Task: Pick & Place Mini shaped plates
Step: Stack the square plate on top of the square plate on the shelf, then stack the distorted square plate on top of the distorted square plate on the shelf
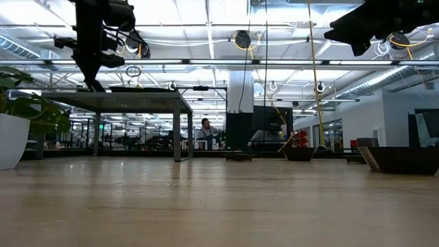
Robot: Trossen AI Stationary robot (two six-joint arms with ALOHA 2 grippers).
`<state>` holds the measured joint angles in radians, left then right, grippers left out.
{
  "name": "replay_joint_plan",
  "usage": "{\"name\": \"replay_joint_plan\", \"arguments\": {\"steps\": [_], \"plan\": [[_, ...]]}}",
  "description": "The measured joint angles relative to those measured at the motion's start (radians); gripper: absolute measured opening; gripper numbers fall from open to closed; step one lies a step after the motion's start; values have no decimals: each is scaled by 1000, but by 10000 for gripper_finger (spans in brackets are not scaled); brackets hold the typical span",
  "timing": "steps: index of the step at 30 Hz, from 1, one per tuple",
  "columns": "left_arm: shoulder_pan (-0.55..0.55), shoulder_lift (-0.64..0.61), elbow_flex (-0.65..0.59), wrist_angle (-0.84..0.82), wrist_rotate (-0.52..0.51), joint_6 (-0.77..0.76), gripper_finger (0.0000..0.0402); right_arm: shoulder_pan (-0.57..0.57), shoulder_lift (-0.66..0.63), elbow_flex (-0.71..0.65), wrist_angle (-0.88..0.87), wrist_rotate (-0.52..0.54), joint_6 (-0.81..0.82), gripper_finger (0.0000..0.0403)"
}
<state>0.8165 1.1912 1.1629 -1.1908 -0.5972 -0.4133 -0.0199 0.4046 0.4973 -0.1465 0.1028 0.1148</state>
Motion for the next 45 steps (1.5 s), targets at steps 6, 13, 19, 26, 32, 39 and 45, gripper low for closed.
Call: {"name": "replay_joint_plan", "arguments": {"steps": [6,13,19,26,32,39,45], "plan": [[-4,0,-1,16,-6,-6,41,0,0,0,0,0,0,141],[-4,0,-1,19,-9,35,111,0,0,0,0,0,0,141],[-27,0,-1,38,-1,72,138,0,0,0,0,0,0,141],[-127,0,3,212,120,95,135,0,0,0,0,0,0,141],[-247,0,3,506,268,196,128,0,0,0,0,0,0,141],[-364,0,4,846,476,278,127,0,0,0,0,0,0,141],[-449,0,4,987,521,259,127,0,0,0,0,0,0,141]]}}
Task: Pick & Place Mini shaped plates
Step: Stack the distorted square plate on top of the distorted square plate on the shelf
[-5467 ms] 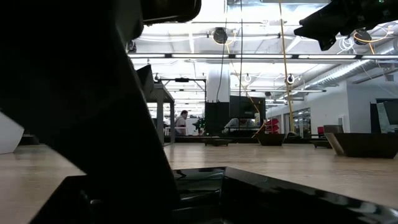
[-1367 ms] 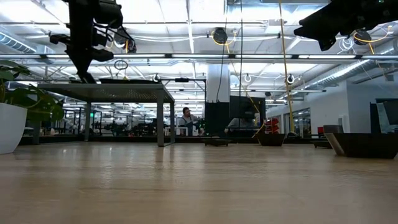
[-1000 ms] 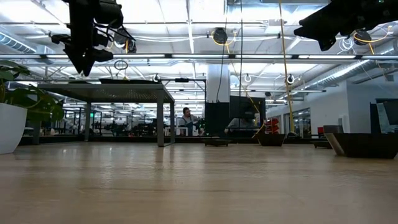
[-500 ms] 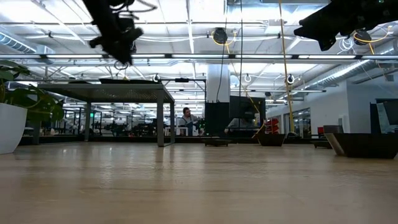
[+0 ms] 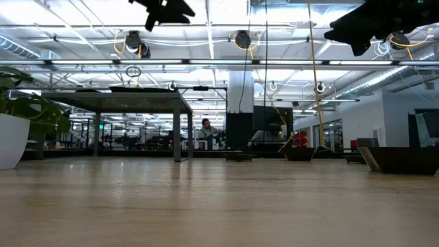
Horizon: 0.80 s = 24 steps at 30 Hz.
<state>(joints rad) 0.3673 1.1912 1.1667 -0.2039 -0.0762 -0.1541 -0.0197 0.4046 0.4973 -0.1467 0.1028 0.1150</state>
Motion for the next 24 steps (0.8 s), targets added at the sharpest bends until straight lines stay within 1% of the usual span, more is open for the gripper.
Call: {"name": "replay_joint_plan", "arguments": {"steps": [8,19,24], "plan": [[-108,0,0,-3,1,-86,127,0,0,0,0,0,0,141],[-243,0,0,-1,-1,-146,127,0,0,0,7,0,0,141],[-283,0,0,9,-3,-244,127,0,0,0,18,0,0,141]]}}
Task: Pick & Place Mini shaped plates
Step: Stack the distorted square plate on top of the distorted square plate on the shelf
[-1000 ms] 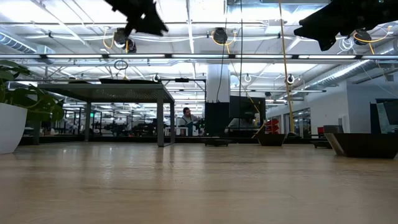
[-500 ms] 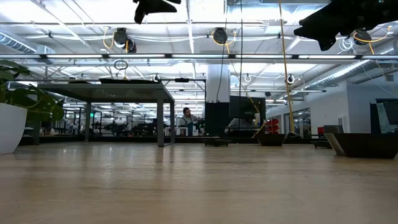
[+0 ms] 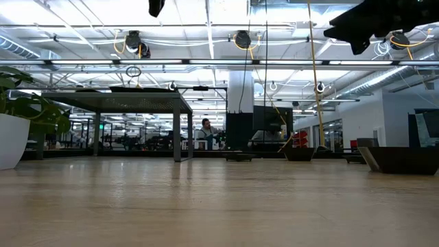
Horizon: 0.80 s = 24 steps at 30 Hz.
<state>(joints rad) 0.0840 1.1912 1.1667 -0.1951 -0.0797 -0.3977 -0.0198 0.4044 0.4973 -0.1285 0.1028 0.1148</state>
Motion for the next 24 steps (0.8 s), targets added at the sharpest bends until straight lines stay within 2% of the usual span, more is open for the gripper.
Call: {"name": "replay_joint_plan", "arguments": {"steps": [3,12,24], "plan": [[-23,0,0,46,0,-27,127,0,0,0,54,0,0,141],[-75,0,1,181,-1,92,127,0,10,0,234,0,85,141],[-81,0,1,182,-1,194,127,0,46,0,306,-3,86,141]]}}
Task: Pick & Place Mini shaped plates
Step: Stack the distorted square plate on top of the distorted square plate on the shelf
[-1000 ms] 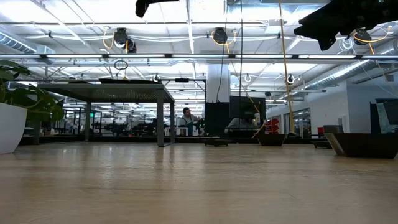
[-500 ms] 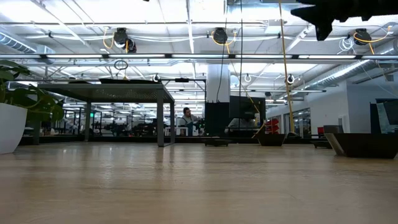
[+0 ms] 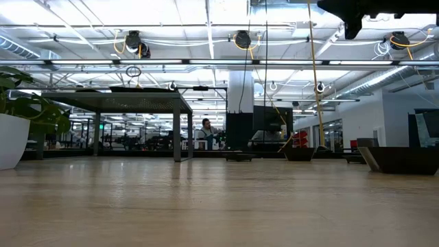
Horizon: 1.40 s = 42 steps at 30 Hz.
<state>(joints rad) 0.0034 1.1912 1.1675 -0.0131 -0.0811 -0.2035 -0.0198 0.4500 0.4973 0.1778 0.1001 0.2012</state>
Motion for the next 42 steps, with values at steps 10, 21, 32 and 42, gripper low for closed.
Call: {"name": "replay_joint_plan", "arguments": {"steps": [10,21,32,42], "plan": [[1,0,0,-13,0,0,127,1,99,0,160,1,38,141],[1,0,0,-13,1,-1,127,1,246,0,-205,32,241,142],[1,0,0,-13,1,-1,127,0,360,0,-815,-100,416,142],[2,0,0,-13,1,-1,127,0,446,0,-856,-156,276,142]]}}
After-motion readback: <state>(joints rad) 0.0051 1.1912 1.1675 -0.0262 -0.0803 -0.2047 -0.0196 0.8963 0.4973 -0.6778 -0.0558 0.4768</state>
